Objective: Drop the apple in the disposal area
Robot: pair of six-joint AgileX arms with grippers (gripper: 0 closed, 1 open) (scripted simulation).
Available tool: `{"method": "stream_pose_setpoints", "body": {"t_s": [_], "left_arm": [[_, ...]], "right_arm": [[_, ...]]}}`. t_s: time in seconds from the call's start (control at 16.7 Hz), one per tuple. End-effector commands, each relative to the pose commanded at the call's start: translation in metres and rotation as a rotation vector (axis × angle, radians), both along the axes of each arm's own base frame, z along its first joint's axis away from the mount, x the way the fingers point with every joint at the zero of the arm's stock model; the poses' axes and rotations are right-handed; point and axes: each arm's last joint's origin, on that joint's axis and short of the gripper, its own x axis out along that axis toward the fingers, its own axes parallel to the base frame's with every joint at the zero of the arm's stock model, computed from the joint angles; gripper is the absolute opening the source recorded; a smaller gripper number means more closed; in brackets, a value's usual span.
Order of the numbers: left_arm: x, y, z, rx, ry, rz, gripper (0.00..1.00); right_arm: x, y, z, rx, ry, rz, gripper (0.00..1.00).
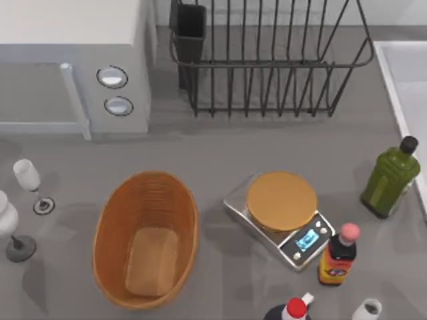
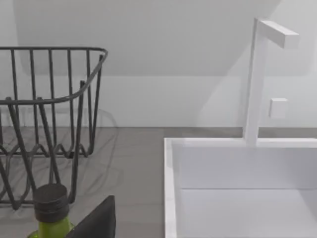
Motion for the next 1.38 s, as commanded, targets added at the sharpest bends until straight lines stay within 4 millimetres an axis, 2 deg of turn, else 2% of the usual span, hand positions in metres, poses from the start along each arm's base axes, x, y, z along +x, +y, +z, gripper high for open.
{"method": "stream_pose_setpoints", "body": {"t_s": [0.18,0.42,0.9,1.2,1.38], "left_arm": [[0.035,0.018,-0.024,-0.068,0.179,-0.073,1.00],[0.061,0.023,-0.046,-0.128,0.308,-0.146,1.00],[0.064,0.024,-0.054,-0.134,0.323,-0.159,1.00],[0.068,0.019,-0.103,-0.134,0.323,-0.158,1.00],[0.074,0.012,-0.118,-0.135,0.324,-0.159,1.00]], "right_arm": [[0.000,0.000,0.000,0.000,0.000,0.000,1.00],[0.000,0.000,0.000,0.000,0.000,0.000,1.00],[0.000,0.000,0.000,0.000,0.000,0.000,1.00],[0.000,0.000,0.000,0.000,0.000,0.000,1.00],[0.000,0.000,0.000,0.000,0.000,0.000,1.00]]}}
